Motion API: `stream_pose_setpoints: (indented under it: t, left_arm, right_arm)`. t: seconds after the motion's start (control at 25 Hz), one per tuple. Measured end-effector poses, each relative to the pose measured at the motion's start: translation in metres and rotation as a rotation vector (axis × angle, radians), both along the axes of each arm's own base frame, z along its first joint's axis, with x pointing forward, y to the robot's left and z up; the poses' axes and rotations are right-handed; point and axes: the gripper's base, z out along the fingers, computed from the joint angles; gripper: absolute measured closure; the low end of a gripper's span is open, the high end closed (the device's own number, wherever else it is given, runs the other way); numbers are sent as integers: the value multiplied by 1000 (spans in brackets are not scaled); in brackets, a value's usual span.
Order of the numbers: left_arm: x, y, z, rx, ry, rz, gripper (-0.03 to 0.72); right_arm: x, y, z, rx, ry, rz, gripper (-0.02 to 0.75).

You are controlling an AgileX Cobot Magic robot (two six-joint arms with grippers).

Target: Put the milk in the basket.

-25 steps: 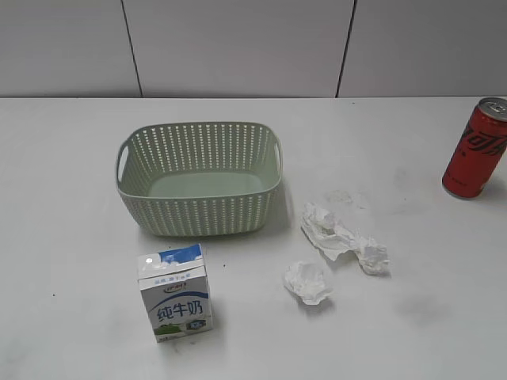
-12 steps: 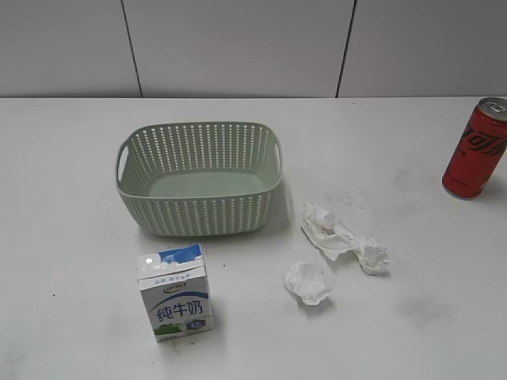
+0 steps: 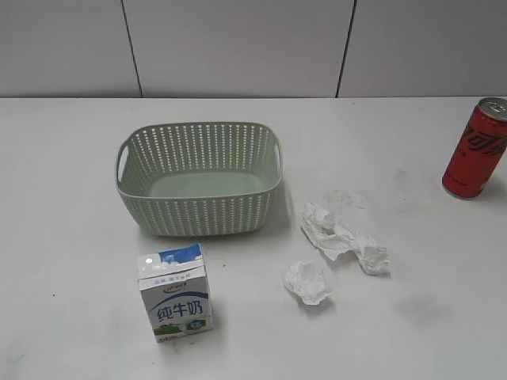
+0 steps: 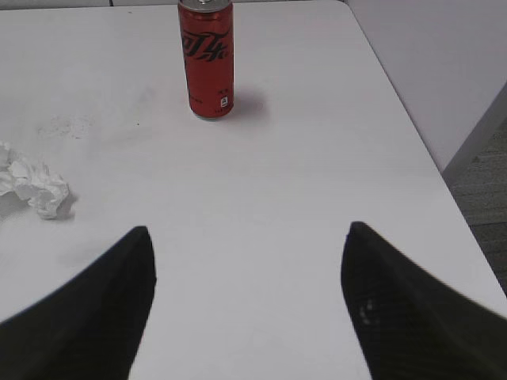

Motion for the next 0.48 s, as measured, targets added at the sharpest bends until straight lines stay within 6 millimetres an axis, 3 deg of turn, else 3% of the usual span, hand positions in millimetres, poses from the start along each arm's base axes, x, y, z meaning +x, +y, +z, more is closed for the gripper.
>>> stream_pose_setpoints:
  t: [0.2,0.48]
  left_arm:
    - [11,-13,19,1,-86,-162,99]
    - [76,-28,22,46,69,-437,99]
  right_arm:
    - [0,0,0,0,0,0,154]
    - [0,0,0,0,0,0,154]
